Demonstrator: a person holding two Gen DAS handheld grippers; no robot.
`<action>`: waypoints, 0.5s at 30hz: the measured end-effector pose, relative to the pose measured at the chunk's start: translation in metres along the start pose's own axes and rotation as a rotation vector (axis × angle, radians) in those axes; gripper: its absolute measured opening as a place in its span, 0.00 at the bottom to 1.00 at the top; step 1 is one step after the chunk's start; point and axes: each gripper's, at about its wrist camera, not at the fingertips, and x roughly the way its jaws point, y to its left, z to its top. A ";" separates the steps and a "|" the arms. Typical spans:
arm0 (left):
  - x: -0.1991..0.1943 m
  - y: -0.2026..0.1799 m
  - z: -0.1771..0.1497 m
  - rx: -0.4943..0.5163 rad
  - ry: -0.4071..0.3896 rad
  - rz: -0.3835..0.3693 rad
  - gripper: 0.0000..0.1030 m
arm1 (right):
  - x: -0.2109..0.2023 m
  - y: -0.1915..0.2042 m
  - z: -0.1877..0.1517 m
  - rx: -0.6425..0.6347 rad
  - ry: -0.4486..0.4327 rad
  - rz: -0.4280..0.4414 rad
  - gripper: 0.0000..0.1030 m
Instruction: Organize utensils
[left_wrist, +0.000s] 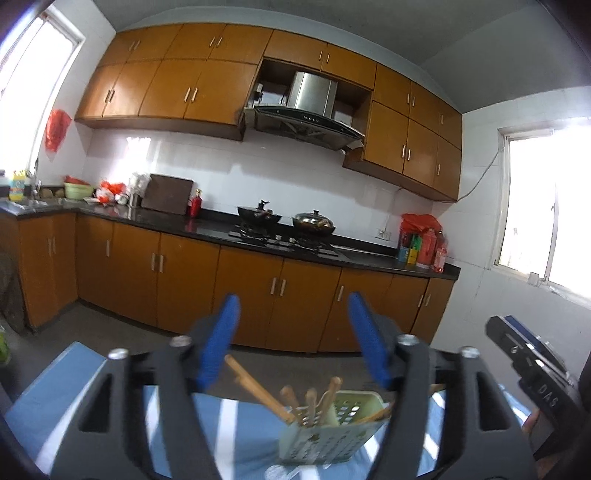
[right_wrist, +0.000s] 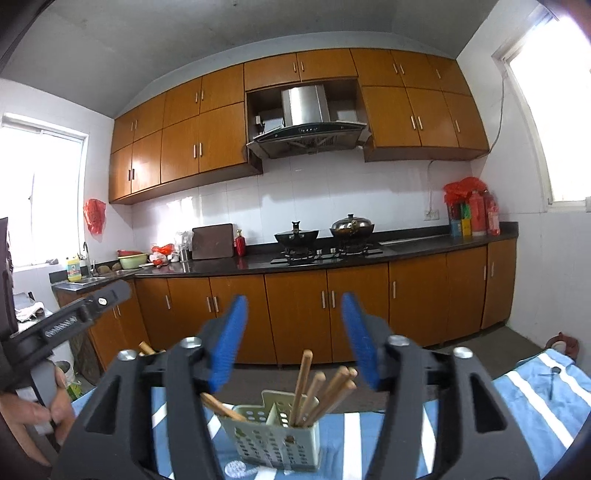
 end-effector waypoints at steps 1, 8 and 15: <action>-0.013 0.001 0.000 0.017 -0.009 0.012 0.76 | -0.005 0.000 -0.001 -0.003 0.000 -0.003 0.67; -0.096 -0.002 -0.020 0.141 -0.051 0.045 0.96 | -0.054 0.007 -0.017 -0.024 0.033 -0.019 0.98; -0.145 0.000 -0.068 0.174 0.025 0.104 0.96 | -0.095 0.022 -0.049 -0.057 0.103 -0.052 0.98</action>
